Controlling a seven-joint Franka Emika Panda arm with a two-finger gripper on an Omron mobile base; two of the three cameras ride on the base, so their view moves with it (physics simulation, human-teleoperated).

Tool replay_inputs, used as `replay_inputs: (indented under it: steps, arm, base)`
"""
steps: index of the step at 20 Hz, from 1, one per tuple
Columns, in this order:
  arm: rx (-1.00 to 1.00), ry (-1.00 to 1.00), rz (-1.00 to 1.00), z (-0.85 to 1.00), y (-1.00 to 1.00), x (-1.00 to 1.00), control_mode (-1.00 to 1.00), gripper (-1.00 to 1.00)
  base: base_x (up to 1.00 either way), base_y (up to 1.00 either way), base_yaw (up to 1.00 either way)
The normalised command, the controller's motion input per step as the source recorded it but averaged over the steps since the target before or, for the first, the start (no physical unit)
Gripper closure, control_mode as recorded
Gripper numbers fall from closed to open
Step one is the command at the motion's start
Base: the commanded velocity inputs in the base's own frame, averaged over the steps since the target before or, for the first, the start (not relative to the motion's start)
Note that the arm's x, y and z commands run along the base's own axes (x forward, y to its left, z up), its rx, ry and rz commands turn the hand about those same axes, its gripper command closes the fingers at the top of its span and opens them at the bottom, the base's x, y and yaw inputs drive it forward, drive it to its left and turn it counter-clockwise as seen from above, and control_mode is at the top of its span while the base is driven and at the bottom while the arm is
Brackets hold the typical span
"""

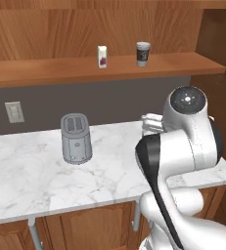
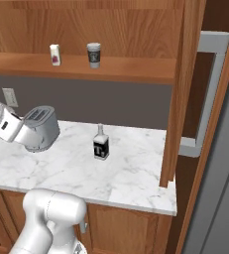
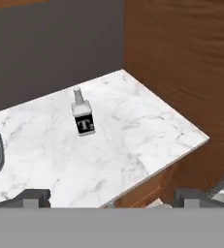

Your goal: Sort all alcoholic drinks to one cabinet, and non-alcoholic drinks to the other.

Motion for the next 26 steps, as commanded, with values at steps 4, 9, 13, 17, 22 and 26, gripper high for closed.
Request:
replay_inputs:
  steps: [4, 9, 13, 17, 22, 26]
  arm:
    - [-0.13, -0.17, -0.30, -0.02, 0.00, 0.43, -1.00, -1.00]
    - [-0.16, -0.11, -0.27, -0.18, -0.01, 0.47, -1.00, -1.00]
    - [-0.16, -0.01, -0.23, -0.34, -0.07, 0.41, -1.00, -1.00]
    - [-0.10, -0.01, -0.17, -0.30, 0.00, 0.42, -1.00, -1.00]
    - [0.00, -0.01, -0.11, -0.19, 0.00, 0.41, -1.00, -1.00]
    - [0.00, 0.00, -0.10, -0.16, 0.00, 0.48, -1.00, -1.00]
  base:
    - [0.00, 0.00, 0.00]
    - [0.00, 0.00, 0.00]
    - [0.00, 0.00, 0.00]
    - [0.00, 0.00, 0.00]
    - [0.00, 0.00, 0.00]
    - [0.00, 0.00, 0.00]
